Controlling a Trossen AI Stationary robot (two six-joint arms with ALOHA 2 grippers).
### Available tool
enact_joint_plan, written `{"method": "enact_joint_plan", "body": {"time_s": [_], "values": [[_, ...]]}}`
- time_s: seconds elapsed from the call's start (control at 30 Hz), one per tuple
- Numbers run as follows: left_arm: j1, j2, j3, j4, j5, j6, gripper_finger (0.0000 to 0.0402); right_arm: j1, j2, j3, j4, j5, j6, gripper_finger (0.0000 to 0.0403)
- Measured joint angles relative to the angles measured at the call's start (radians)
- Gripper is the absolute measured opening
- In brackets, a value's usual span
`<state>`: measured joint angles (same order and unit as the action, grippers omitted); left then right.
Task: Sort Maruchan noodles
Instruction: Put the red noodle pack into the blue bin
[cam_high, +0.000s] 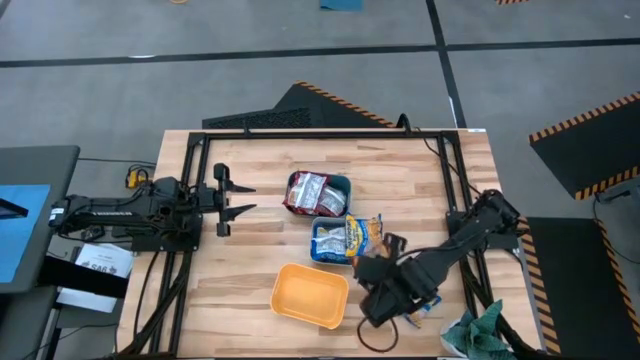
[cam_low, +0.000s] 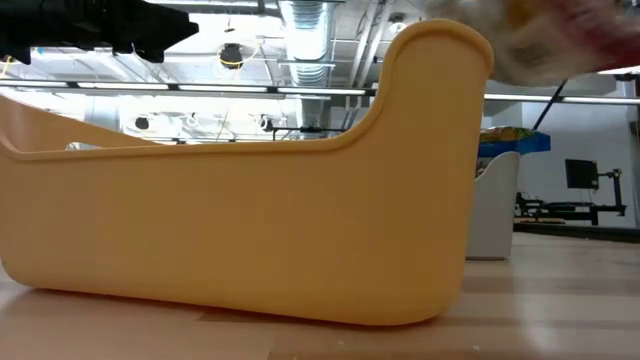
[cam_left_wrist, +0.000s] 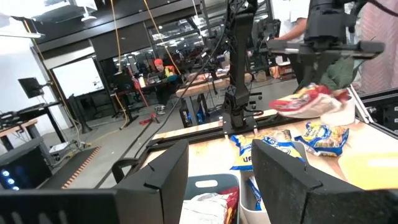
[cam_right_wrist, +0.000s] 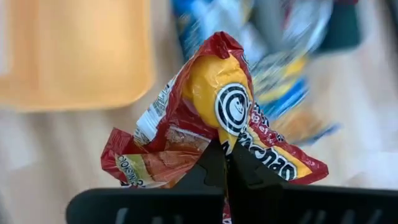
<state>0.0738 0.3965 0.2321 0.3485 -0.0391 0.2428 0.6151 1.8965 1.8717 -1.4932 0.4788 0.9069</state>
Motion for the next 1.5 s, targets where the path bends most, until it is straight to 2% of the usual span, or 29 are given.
{"method": "enact_joint_plan", "body": {"time_s": [0.13, 0.3, 0.57, 0.7, 0.8, 0.87, 1.07, 1.3, 1.5], "values": [[0.0, 0.0, 0.0, 0.005, 0.0, 0.0, 0.0165, -0.069, 0.0, 0.0, 0.011, 0.12, -0.149, 0.0014], [0.0, 0.0, 0.0, 0.009, 0.0, 0.006, 0.0165, -0.209, 0.0, 0.0, 0.116, 0.128, -0.398, 0.0014], [0.0, 0.0, 0.001, -0.01, 0.001, 0.006, 0.0165, -0.433, -0.048, 0.0, 0.347, -0.028, -0.712, 0.0014], [0.0, 0.0, 0.001, -0.038, 0.001, 0.004, 0.0165, -0.489, -0.06, -0.001, 0.44, -0.136, -0.844, 0.0014], [0.0, 0.0, 0.001, -0.047, 0.002, -0.006, 0.0165, -0.521, -0.063, -0.025, 0.503, -0.2, -0.877, 0.0014], [0.0, 0.0, 0.001, -0.047, 0.004, -0.027, 0.0165, -0.53, -0.064, -0.055, 0.515, -0.236, -0.882, 0.0014], [0.0, 0.0, 0.001, -0.054, 0.007, -0.035, 0.0165, -0.51, -0.109, -0.163, 0.545, -0.251, -0.847, 0.0014], [0.0, 0.0, 0.001, -0.051, 0.007, -0.035, 0.0165, -0.39, -0.213, -0.294, 0.76, -0.267, -0.826, 0.0014], [0.0, 0.0, 0.001, -0.038, 0.007, -0.035, 0.0165, -0.37, -0.254, -0.346, 0.807, -0.147, -0.87, 0.0014]]}}
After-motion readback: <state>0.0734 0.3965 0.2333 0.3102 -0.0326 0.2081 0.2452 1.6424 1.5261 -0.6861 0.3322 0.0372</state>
